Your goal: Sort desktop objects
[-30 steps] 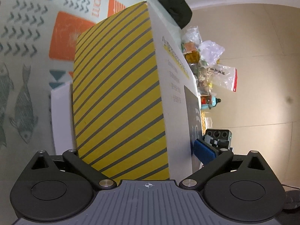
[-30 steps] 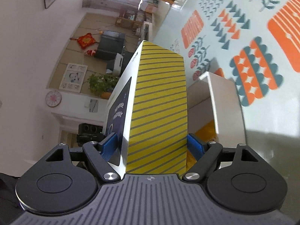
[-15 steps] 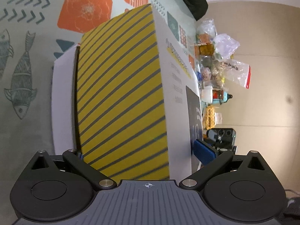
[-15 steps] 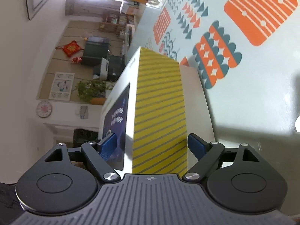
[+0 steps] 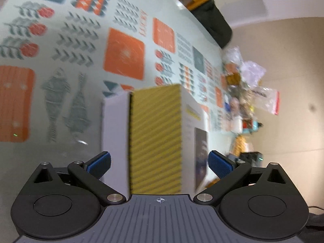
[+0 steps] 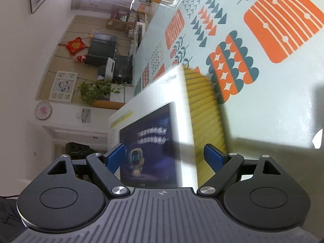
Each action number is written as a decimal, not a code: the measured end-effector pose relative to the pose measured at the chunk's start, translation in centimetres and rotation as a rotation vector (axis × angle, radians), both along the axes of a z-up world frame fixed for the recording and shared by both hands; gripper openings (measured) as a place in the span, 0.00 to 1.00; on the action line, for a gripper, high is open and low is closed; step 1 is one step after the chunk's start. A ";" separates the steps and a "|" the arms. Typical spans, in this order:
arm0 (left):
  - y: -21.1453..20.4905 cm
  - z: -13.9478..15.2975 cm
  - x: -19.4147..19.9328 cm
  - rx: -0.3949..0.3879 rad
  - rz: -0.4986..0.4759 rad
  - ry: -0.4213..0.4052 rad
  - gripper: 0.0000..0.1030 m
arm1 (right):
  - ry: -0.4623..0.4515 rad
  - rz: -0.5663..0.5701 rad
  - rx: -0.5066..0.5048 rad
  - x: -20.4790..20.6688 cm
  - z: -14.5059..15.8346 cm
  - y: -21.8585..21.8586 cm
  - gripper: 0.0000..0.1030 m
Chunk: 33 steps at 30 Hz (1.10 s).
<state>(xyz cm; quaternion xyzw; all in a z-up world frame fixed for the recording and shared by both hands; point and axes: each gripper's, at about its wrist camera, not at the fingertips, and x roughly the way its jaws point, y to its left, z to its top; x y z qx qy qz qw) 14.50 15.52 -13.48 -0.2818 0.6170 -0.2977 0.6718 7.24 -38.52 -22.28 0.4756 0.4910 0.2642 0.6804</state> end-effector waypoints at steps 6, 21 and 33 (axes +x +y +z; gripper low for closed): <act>-2.3 -0.5 0.3 0.034 -0.012 0.002 1.00 | -0.057 0.017 -0.027 0.5 1.7 0.5 1.00; -8.1 3.9 -2.0 0.410 -0.188 -0.211 1.00 | -0.077 0.032 -0.358 2.1 4.5 2.6 1.00; -13.2 3.7 -4.0 0.515 -0.336 -0.286 1.00 | -0.072 0.105 -0.356 2.4 5.8 5.4 1.00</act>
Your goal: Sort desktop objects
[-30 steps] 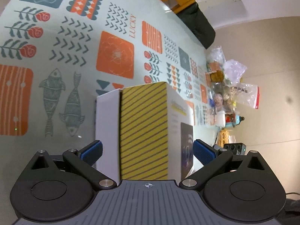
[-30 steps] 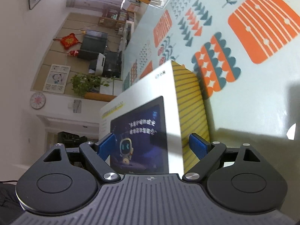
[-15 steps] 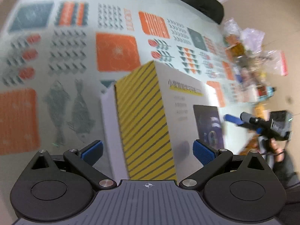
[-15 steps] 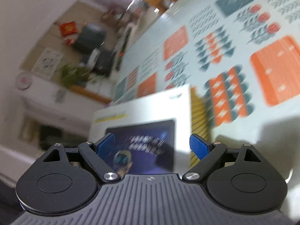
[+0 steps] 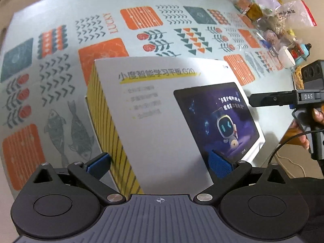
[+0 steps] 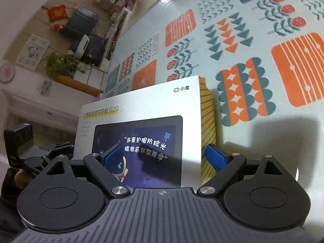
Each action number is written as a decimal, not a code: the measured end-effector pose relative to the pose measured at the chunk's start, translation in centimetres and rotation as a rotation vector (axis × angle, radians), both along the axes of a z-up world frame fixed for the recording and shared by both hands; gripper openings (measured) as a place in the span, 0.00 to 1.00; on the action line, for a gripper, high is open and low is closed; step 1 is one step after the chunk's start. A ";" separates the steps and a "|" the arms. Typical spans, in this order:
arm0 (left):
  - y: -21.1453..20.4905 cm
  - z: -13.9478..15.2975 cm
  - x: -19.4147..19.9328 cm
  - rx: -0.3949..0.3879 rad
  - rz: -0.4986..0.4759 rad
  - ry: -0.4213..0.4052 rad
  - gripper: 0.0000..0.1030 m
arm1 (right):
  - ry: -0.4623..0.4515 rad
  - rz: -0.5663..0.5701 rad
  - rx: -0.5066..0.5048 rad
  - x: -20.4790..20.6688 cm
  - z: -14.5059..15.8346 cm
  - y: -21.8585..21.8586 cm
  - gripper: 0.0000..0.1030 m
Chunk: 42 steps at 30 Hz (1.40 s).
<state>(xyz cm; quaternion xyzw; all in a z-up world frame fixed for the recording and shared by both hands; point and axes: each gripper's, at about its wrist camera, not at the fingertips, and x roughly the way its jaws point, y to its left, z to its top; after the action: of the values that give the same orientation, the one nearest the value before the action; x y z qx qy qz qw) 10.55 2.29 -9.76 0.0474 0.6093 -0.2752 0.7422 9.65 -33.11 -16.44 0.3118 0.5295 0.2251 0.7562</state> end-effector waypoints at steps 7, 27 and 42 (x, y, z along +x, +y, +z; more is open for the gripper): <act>0.8 0.8 0.2 -0.016 -0.002 -0.031 1.00 | -0.072 0.037 -0.050 -0.8 3.6 1.1 1.00; 4.1 1.0 -0.4 0.067 0.203 -0.073 1.00 | -0.205 0.010 -0.369 -0.7 6.3 4.5 1.00; -0.3 -0.1 -1.5 -0.058 0.235 -0.048 1.00 | -0.263 0.039 -0.721 -2.0 4.2 8.2 1.00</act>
<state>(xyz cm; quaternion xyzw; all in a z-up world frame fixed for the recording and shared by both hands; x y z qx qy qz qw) 9.02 2.03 -9.83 -0.0392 0.5846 -0.2025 0.7846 7.60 -24.89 -12.22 -0.0157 0.4792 0.0769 0.8742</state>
